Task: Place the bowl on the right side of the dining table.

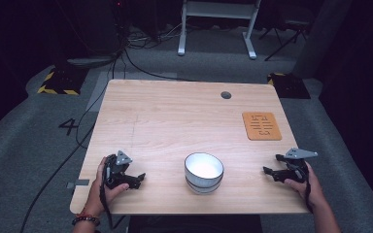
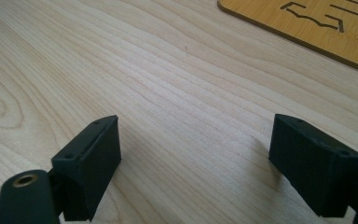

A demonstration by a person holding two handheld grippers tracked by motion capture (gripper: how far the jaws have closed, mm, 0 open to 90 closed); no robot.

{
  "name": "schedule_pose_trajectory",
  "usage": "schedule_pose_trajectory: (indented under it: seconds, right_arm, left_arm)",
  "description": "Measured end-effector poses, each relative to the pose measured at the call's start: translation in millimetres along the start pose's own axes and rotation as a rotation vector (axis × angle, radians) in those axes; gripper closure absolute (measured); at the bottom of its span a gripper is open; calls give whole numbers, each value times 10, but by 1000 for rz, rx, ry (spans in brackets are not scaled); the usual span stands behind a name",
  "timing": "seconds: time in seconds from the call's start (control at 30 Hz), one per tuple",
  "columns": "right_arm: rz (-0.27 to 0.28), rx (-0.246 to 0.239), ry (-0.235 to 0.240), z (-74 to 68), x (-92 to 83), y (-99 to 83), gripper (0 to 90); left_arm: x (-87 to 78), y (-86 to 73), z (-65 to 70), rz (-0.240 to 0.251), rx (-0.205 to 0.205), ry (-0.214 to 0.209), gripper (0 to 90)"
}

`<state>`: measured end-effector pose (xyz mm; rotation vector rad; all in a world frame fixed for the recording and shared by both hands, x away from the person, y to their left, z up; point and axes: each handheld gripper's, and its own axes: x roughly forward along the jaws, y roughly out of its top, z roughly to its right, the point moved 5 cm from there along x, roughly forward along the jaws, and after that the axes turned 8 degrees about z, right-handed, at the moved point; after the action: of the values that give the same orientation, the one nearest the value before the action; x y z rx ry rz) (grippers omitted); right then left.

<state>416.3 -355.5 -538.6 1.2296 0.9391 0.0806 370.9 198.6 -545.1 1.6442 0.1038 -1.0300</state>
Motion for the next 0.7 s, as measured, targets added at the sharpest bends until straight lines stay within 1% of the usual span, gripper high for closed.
schedule_pose_trajectory:
  seconds: [0.47,0.57,0.7]
  right_arm:
    - [-1,5,0,-5,-4,-4,164]
    - [-2,0,8,-1,-9,-8,163]
    - [-10,2,8,3,-11,-2,157]
  left_arm:
    - [-13,-9,5,-5,-8,-9,0]
    - [-12,-9,5,-5,-8,-9,0]
    - [-12,-9,4,-5,-8,-9,0]
